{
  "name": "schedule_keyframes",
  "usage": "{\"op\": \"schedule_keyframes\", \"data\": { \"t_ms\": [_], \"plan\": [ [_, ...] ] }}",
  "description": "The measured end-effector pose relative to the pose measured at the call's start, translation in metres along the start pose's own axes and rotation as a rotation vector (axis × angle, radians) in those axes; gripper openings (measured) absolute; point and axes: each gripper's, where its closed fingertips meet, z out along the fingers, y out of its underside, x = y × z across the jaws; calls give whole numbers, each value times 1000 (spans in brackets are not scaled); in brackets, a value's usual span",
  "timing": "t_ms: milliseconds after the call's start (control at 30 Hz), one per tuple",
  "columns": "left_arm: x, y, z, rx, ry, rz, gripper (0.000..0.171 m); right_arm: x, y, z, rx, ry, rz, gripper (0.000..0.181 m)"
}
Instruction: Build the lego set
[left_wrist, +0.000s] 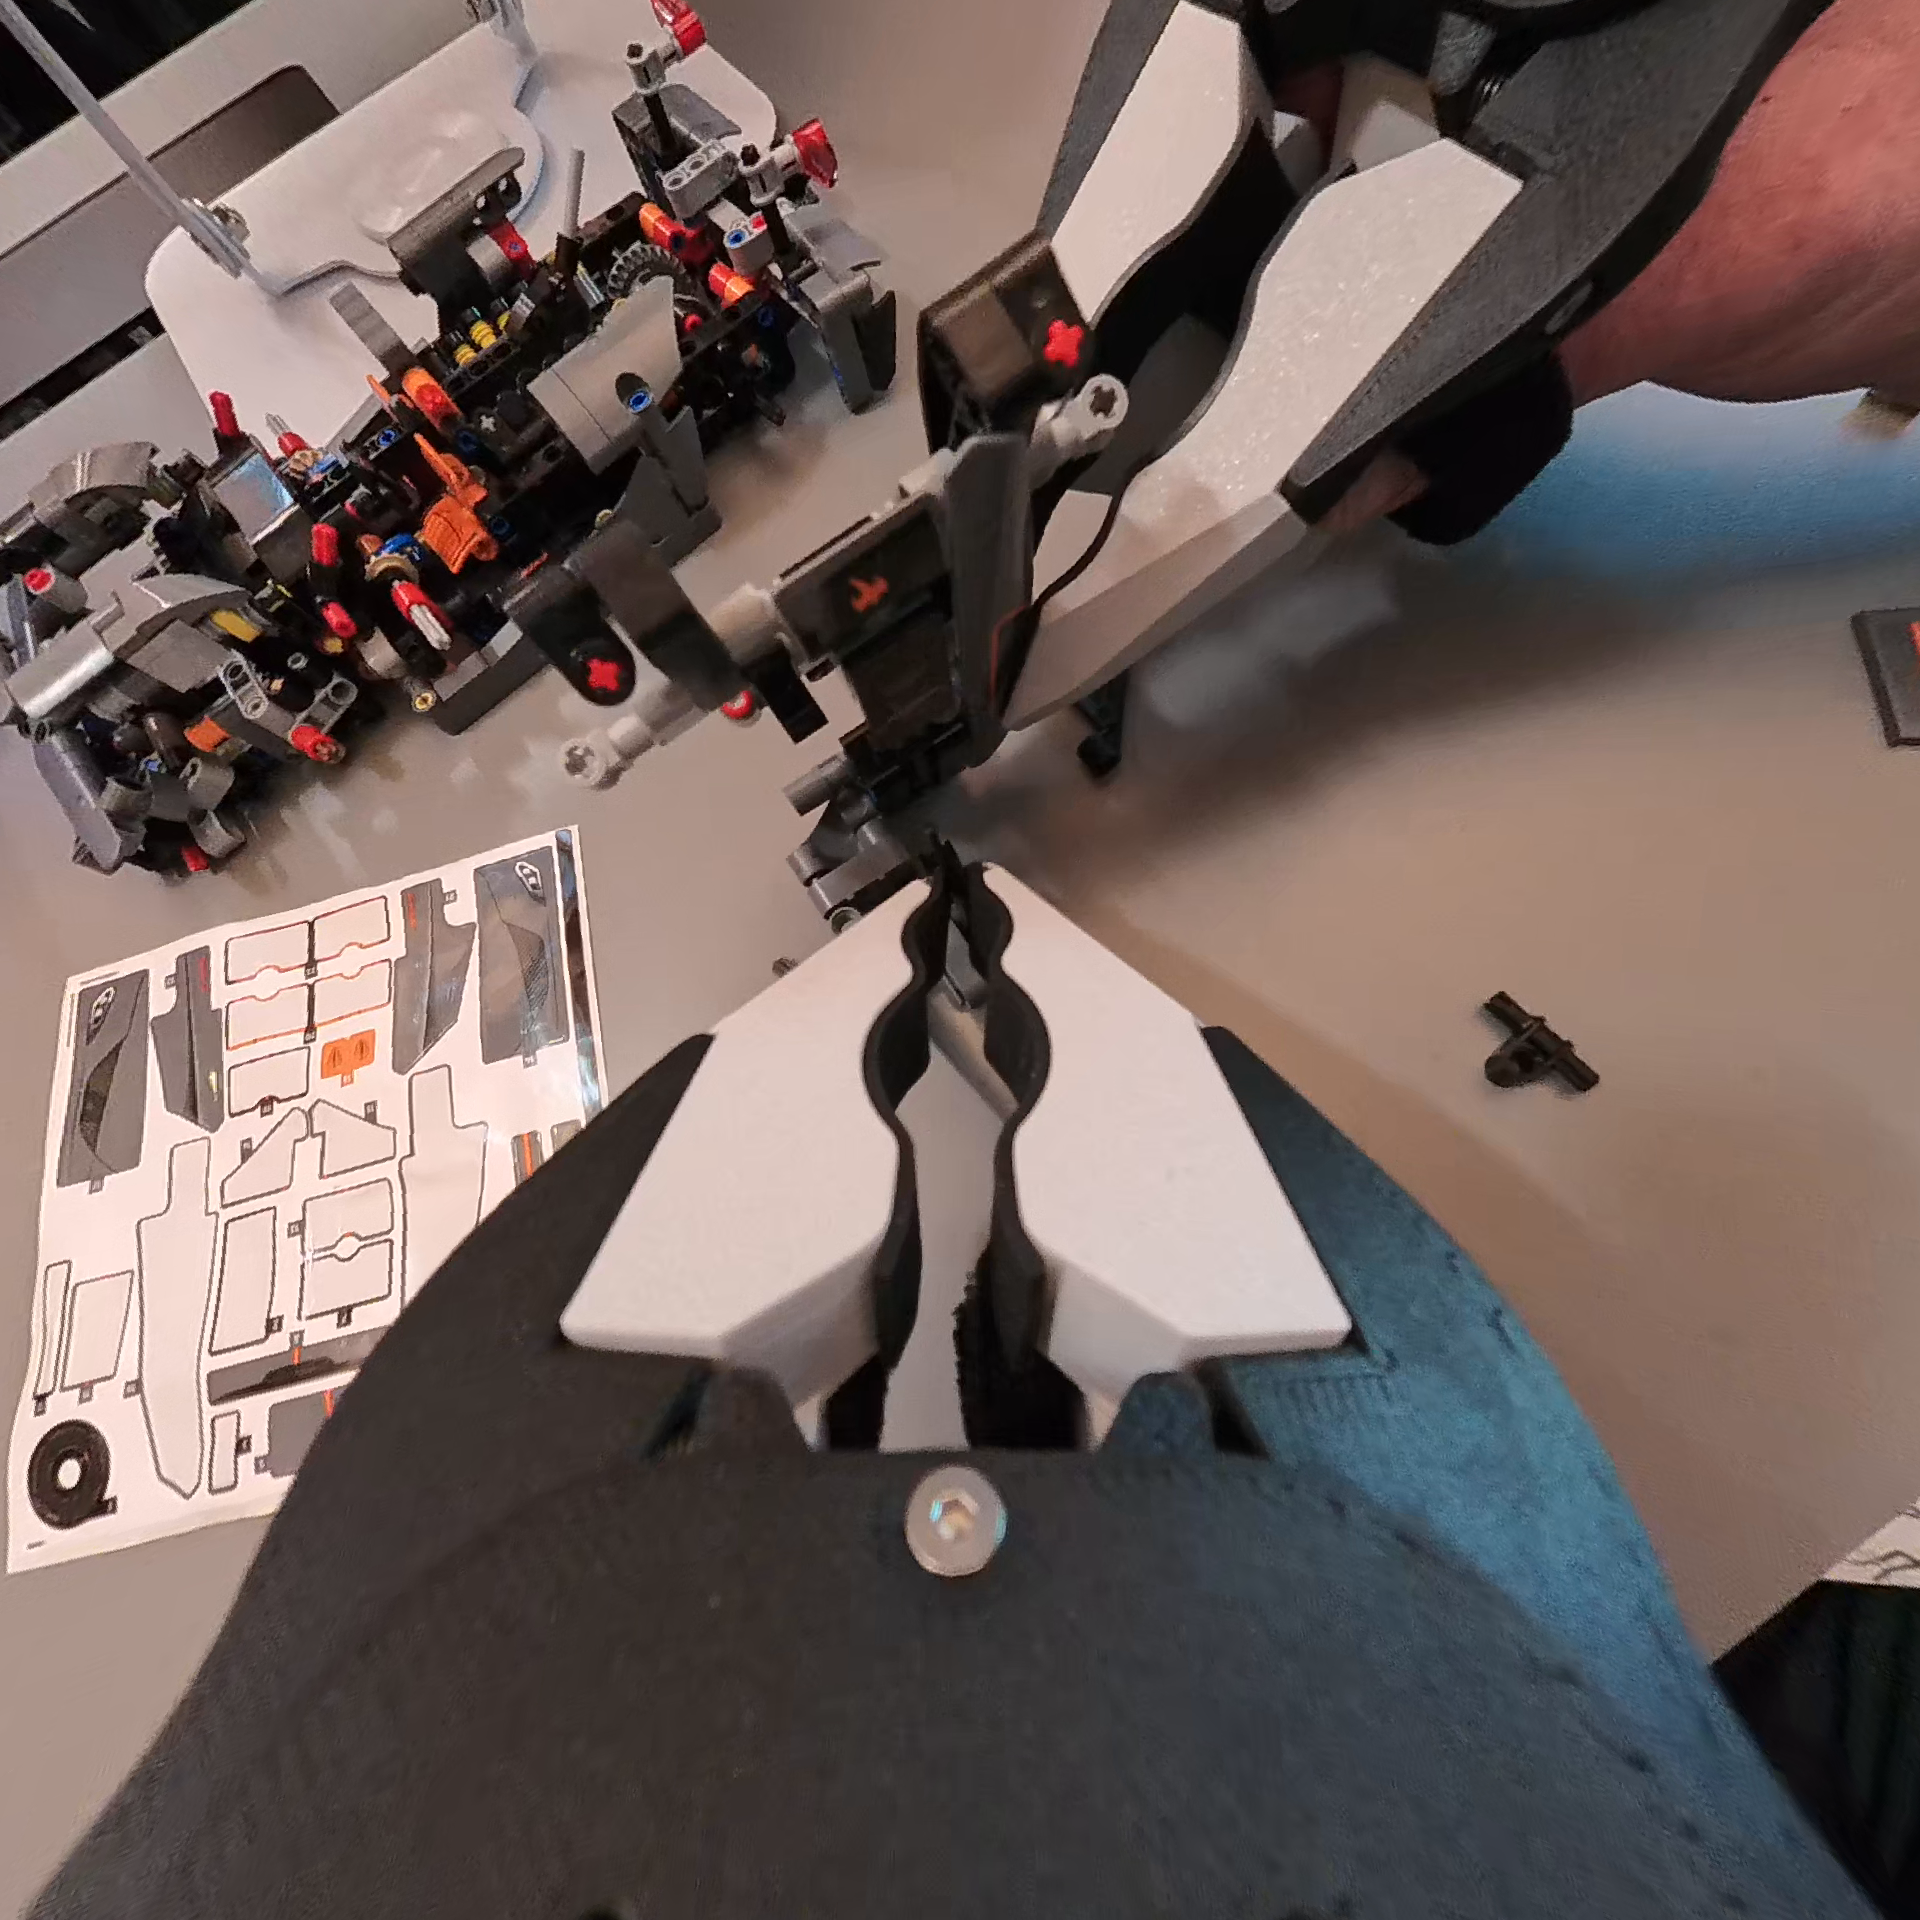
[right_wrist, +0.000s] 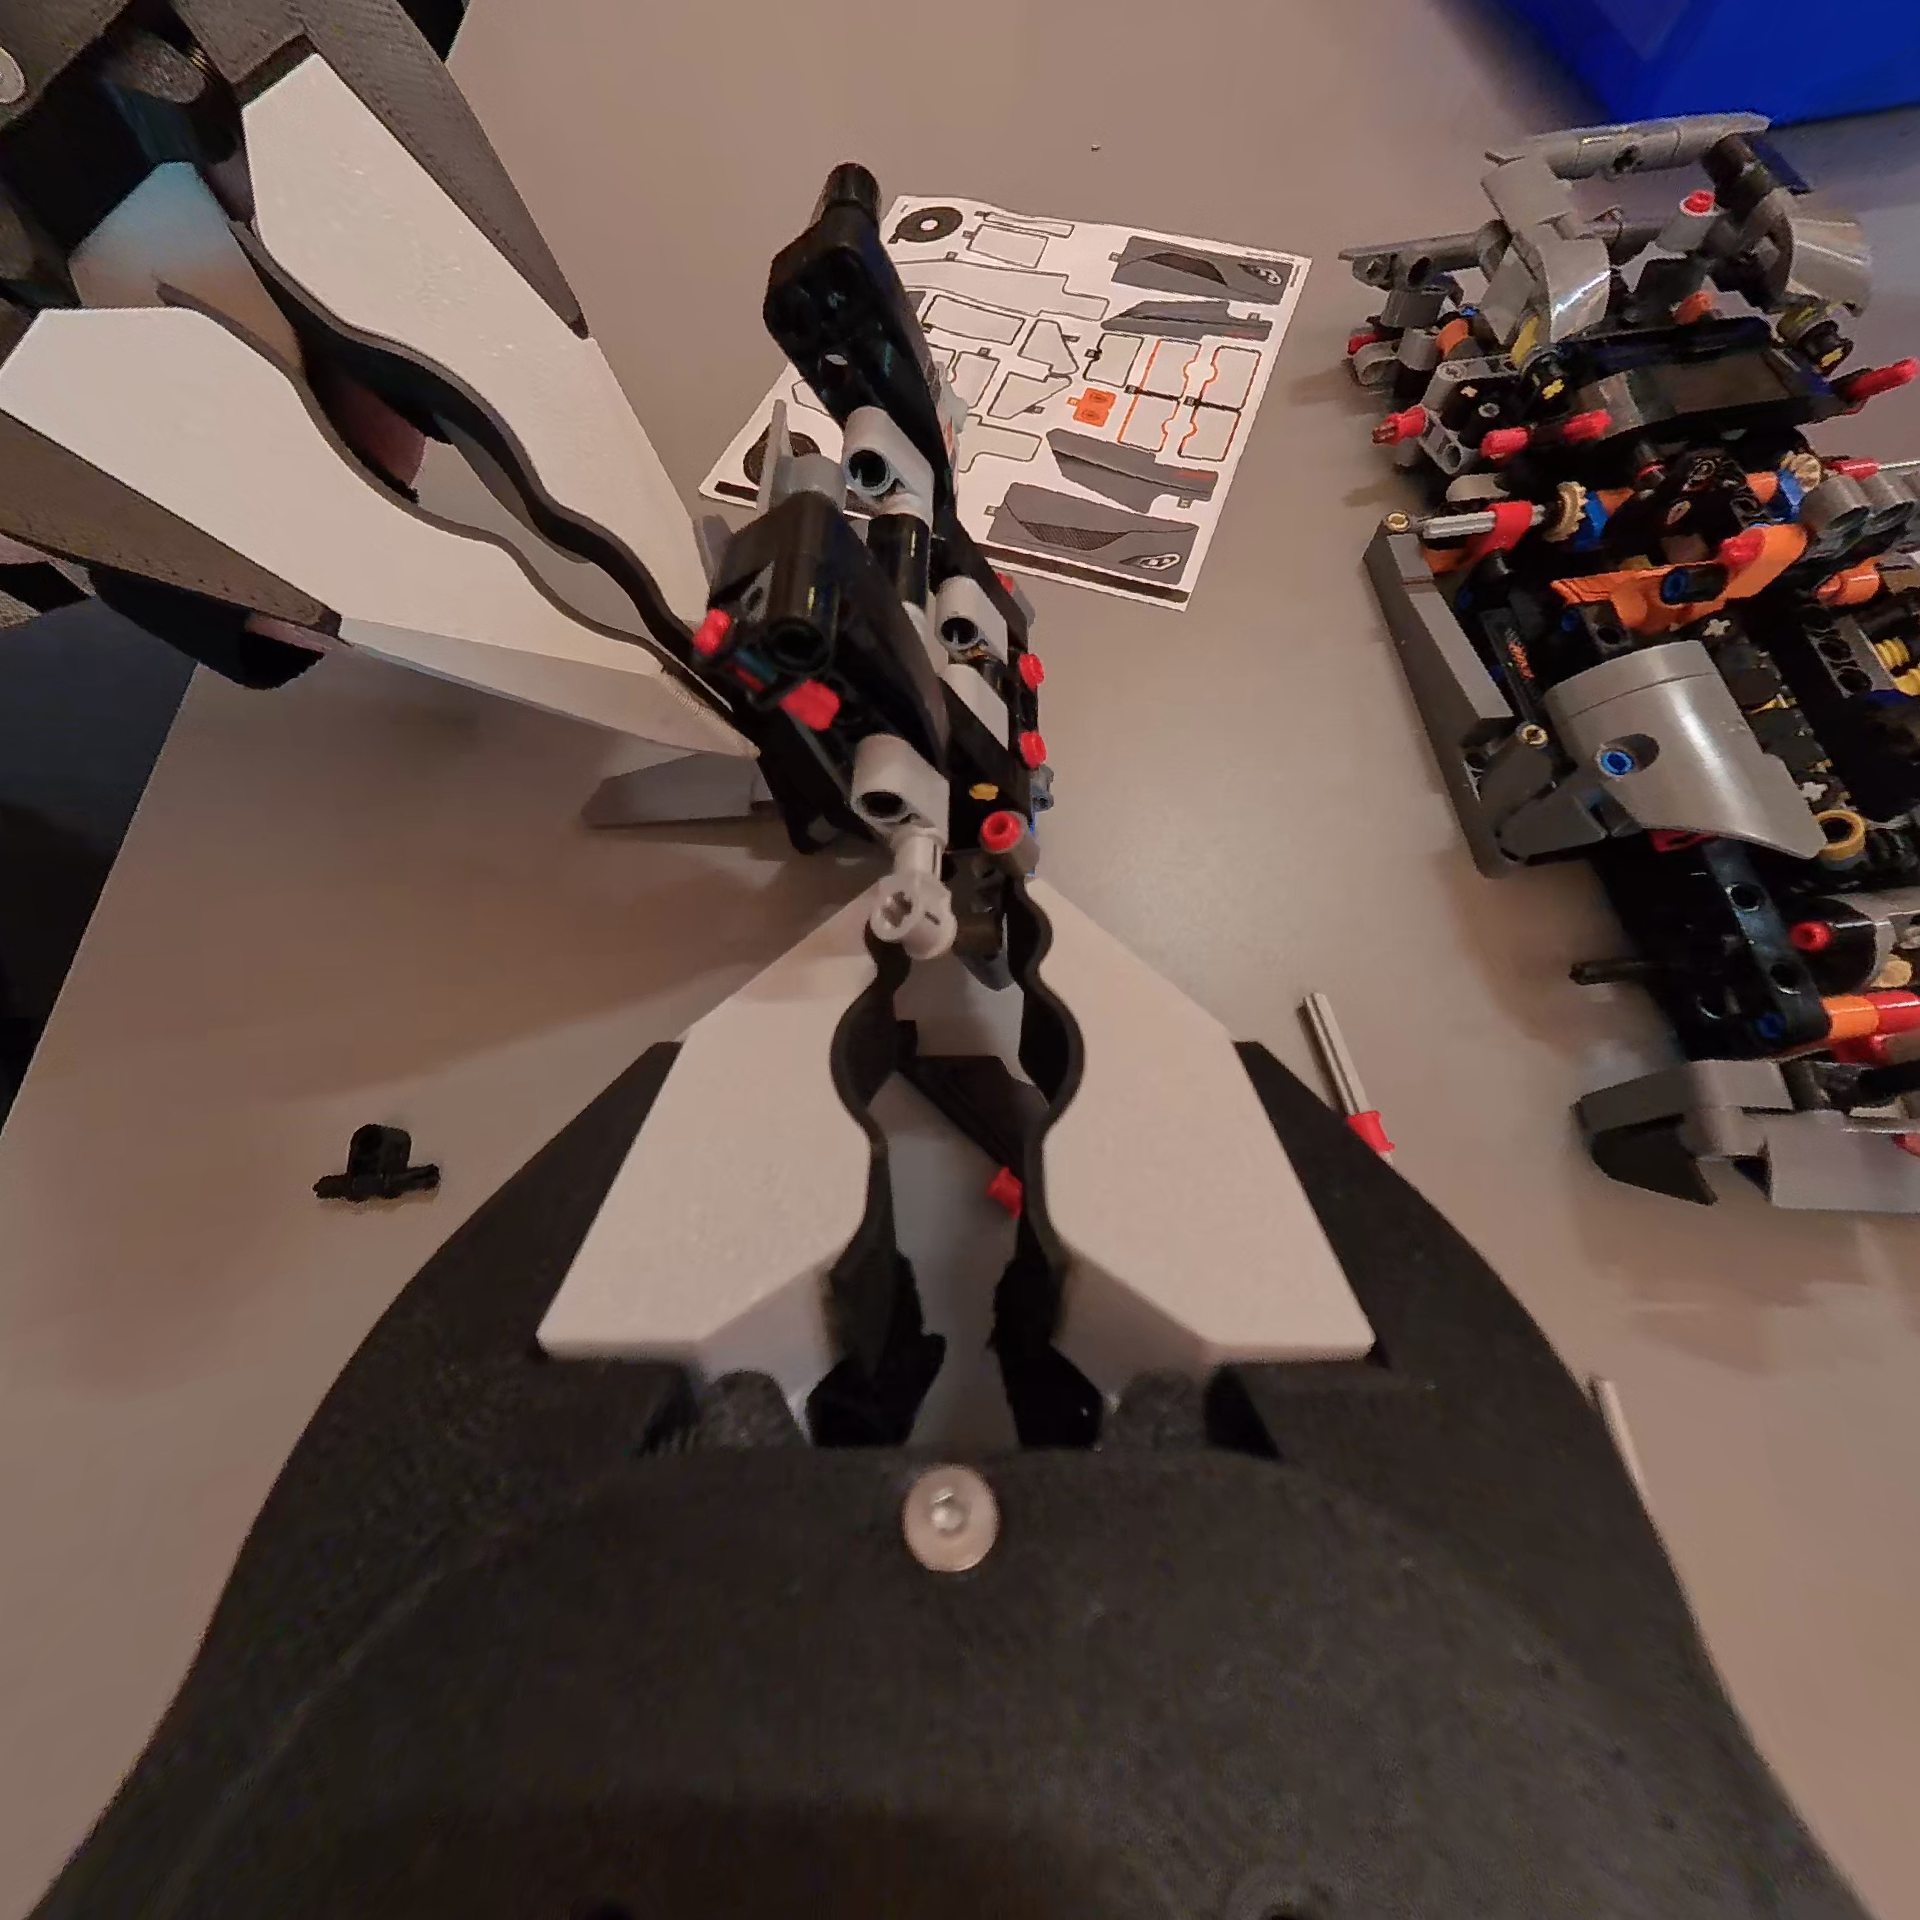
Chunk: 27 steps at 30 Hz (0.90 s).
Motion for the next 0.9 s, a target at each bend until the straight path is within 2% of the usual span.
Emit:
{"op": "schedule_keyframes", "data": {
  "t_ms": [400, 667, 900],
  "plan": [
    [-2, -2, 0, 46, 12, -43, 0, 5, 0, -3, 26, 8, 60, 14],
    [0, 5, -4, 85, -26, -59, 0, 12, -1, -3, 49, 20, 132, 14],
    [7, 17, -1, 62, -52, -51, 1, 15, -1, -4, 61, 18, 180, 14]
  ]
}}
